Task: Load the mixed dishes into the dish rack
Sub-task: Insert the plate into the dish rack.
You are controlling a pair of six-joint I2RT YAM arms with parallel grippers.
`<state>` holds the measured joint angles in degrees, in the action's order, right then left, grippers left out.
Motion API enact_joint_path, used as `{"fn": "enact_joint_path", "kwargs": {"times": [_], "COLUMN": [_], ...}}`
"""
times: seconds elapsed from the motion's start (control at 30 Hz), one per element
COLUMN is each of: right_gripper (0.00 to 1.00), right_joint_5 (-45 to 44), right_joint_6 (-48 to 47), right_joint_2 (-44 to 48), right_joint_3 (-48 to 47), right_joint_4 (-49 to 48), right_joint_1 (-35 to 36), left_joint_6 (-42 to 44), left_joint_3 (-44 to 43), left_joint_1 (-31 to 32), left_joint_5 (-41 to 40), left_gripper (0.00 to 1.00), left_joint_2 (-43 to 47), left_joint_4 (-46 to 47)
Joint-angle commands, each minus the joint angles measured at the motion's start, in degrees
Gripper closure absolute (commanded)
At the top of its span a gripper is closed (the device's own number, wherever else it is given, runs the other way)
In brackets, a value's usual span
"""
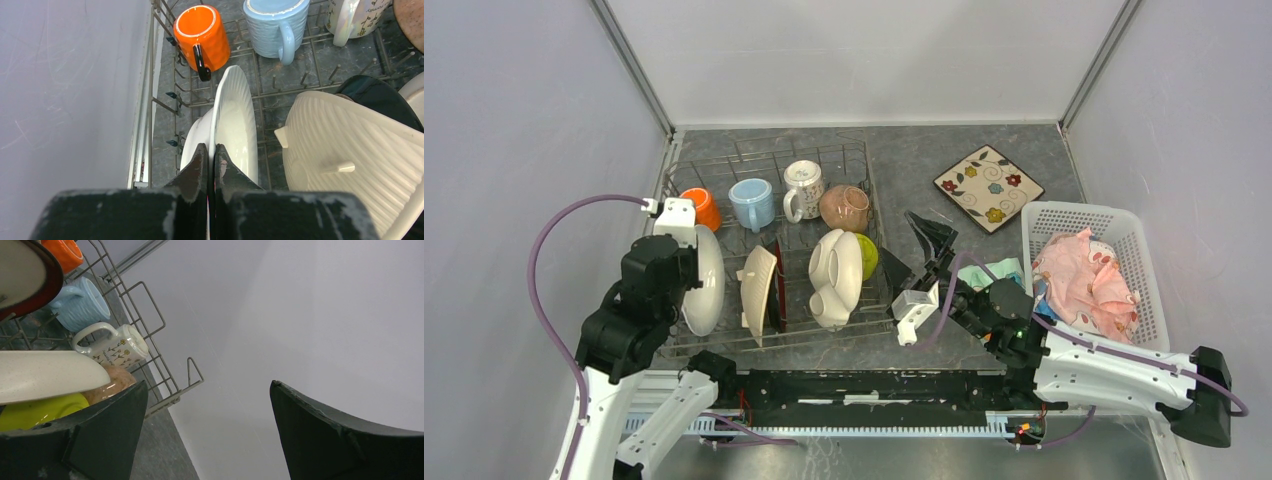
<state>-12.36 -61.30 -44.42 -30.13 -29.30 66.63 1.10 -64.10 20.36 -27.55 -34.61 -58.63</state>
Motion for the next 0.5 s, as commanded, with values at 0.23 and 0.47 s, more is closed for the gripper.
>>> {"fn": "enact_joint_path", "kwargs": {"times": [0.23,0.47], "right_gripper": [0.02,0.02], "right_joint_5": [-1.30,-1.90], "right_joint_6": [0.76,0.37], "right_joint_2": [2.10,2.76], "right_joint_3": [0.86,1.63], "right_joint_4": [-1.29,-1.72], "right_joint_1": [-0.19,-0.13], "left_joint_6": [-1.72,-4.25], "left_joint_3": [-0.77,-0.34], "left_joint_1": [0.03,0.03], "left_joint_5": [4.35,8.37], "left_gripper": [0.84,0.76], "left_joint_2": [-2.15,-2.74], "left_joint_4": [4.29,4.56]}}
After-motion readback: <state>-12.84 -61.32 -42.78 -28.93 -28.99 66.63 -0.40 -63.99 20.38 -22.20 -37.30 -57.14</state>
